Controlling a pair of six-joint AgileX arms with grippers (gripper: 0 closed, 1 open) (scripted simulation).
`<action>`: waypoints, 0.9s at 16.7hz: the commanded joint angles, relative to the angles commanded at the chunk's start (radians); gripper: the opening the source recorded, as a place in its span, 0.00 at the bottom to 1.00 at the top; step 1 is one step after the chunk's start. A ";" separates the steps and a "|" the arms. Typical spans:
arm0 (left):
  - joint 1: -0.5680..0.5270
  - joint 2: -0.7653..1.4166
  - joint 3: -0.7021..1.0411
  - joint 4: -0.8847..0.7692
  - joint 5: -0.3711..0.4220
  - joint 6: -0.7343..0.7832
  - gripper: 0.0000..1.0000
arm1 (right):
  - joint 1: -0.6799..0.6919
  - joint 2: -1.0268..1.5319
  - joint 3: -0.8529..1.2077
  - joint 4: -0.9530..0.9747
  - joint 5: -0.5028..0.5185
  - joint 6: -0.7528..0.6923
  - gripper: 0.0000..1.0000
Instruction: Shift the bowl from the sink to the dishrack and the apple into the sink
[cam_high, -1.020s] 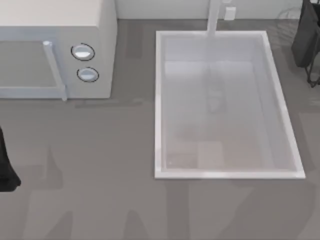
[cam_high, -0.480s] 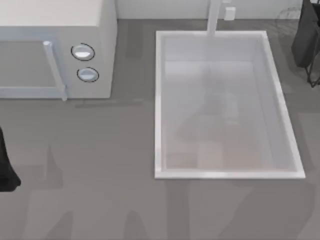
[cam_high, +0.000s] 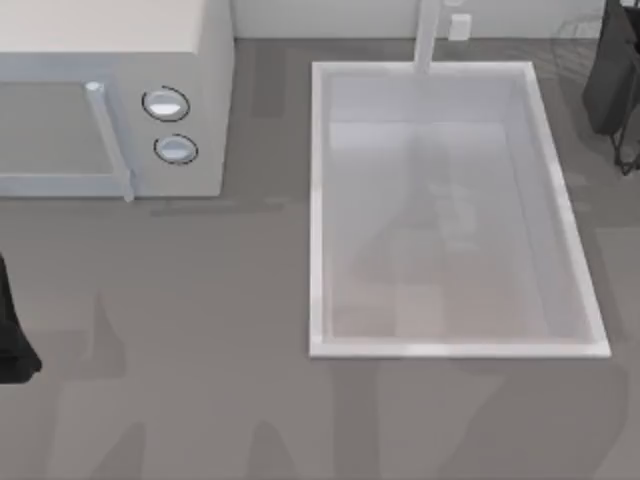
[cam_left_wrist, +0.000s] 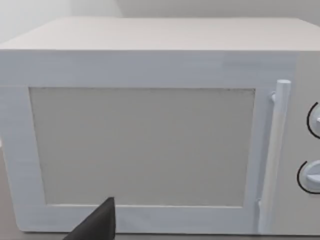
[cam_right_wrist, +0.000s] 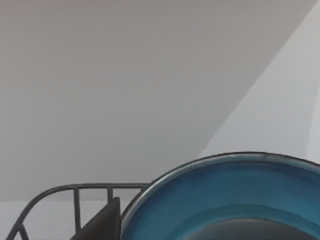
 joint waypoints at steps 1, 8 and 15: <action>0.000 0.000 0.000 0.000 0.000 0.000 1.00 | 0.006 -0.020 -0.014 -0.012 0.002 -0.001 1.00; 0.000 0.000 0.000 0.000 0.000 0.000 1.00 | 0.095 -0.329 -0.258 -0.223 0.038 -0.013 1.00; 0.000 0.000 0.000 0.000 0.000 0.000 1.00 | 0.186 -0.879 -0.539 -0.465 0.106 -0.018 1.00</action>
